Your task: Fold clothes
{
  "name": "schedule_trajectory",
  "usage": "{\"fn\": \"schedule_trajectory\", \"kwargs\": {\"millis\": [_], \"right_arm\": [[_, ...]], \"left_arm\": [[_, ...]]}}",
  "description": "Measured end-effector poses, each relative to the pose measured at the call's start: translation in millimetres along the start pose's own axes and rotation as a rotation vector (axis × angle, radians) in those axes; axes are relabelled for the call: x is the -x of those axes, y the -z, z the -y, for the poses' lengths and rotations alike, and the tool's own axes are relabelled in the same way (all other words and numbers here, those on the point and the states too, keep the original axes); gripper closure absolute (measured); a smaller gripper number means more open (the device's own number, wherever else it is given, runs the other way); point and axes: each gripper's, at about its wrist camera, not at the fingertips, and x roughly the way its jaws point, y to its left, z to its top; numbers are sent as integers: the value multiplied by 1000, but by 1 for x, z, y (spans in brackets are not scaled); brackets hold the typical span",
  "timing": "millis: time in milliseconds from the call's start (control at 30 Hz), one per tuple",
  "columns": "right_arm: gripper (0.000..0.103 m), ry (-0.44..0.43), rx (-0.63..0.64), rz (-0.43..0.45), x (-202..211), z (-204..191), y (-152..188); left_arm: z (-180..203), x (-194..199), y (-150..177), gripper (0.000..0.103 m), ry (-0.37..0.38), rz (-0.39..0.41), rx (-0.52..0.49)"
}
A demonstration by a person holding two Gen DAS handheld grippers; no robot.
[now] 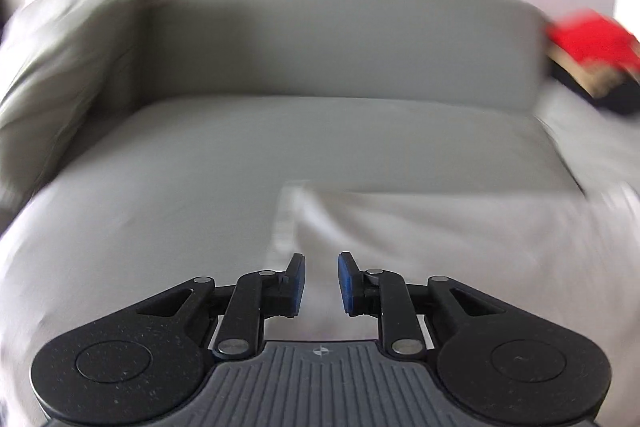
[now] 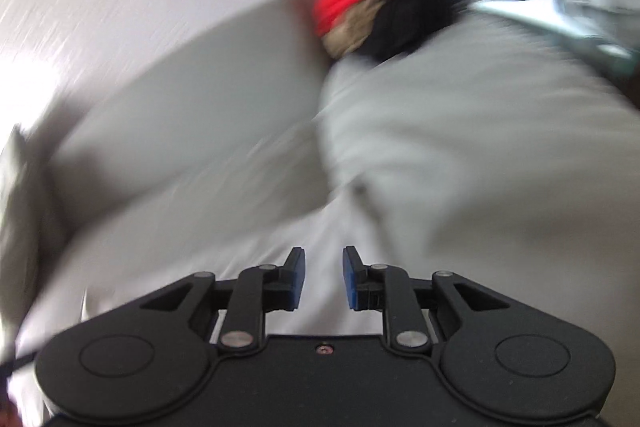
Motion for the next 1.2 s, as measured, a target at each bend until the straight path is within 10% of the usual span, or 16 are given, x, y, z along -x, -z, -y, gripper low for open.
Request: {"fn": "schedule_trajectory", "kwargs": {"millis": [267,467,600,767,1200], "right_arm": [[77,58,291,-174,-9,-36,31],[76,70,180,-270,53,-8,58],[76,48,126,-152,84,-3,62],[77,-20,136,-21,75,-26,51],[76,-7,256,-128,2,-104,62]], "left_arm": [[28,7,21,74,-25,-103,-165],[16,70,57,75,12,-138,-155],[3,94,60,74,157,-51,-29],[24,78,39,73,153,53,-17],[72,21,30,73,130,-87,-80]]}}
